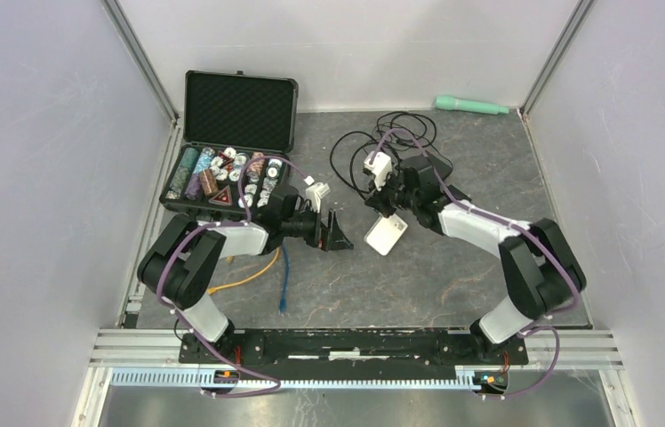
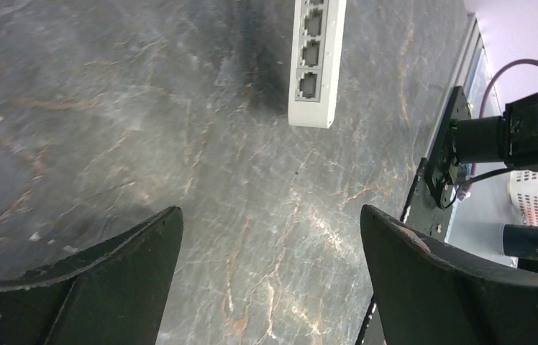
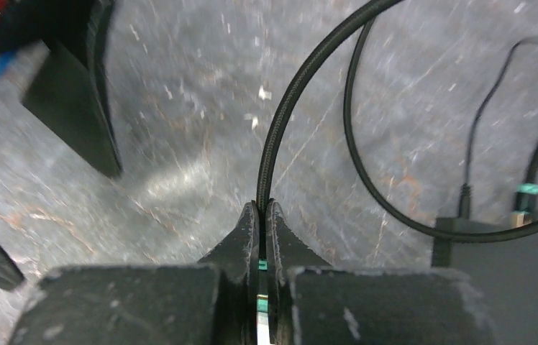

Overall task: Pull the plug from the switch port
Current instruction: Pick up the switch port at the center of the board.

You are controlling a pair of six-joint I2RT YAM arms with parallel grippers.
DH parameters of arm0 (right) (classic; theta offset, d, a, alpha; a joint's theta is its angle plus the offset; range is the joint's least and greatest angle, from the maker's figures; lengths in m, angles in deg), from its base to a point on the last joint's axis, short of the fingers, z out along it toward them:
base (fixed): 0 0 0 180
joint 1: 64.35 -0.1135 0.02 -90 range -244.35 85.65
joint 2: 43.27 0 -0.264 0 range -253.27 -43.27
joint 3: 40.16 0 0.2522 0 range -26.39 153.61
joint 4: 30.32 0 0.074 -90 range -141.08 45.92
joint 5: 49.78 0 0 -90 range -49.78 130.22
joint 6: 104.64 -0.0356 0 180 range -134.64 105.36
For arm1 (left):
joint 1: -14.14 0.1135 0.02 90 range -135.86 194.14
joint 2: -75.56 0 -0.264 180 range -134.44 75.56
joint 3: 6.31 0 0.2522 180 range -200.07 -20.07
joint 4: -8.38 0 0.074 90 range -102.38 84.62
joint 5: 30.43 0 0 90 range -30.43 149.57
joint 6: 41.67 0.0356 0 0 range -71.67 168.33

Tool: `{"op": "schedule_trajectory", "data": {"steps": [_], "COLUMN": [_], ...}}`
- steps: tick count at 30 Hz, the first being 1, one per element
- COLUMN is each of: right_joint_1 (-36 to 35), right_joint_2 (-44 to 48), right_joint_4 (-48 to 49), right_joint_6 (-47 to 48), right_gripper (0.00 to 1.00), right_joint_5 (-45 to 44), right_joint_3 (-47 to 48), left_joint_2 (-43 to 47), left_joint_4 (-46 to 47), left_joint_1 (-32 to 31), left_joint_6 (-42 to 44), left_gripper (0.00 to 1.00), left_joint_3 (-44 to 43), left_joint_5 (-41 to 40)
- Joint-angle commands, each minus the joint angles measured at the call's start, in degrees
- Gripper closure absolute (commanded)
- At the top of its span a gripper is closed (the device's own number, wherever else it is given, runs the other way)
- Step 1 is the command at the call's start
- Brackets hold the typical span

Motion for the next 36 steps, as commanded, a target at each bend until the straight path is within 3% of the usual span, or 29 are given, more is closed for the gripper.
{"op": "schedule_trajectory", "data": {"steps": [1,13,17,24,36], "right_joint_1": [-0.1,-0.1,-0.1,-0.1,0.0], "right_joint_2": [7.0,8.5,8.7,10.0,11.4], "right_joint_4": [13.7,15.8,16.5,16.7,17.2], "right_joint_6": [-7.4,-12.2,-12.7,-13.0,-12.7], "right_gripper": [1.00,1.00,1.00,1.00,1.00], "right_joint_5": [1.7,3.5,3.4,2.4,2.0], "right_joint_3": [-3.4,-6.0,-6.4,-7.3,-8.5], "left_joint_2": [-0.1,-3.9,-6.4,-8.8,-11.6], "left_joint_4": [5.6,11.1,12.5,21.3,20.2], "left_joint_1": [-2.8,-7.1,-9.0,-9.7,-9.7], "left_joint_6": [-0.9,1.9,1.2,-2.6,-2.1], "left_gripper": [0.01,0.02,0.15,0.24,0.64], "left_joint_3": [-1.6,-7.7,-8.4,-5.2,-7.8], "left_joint_5": [-0.2,-4.2,-4.1,-4.0,0.2]}}
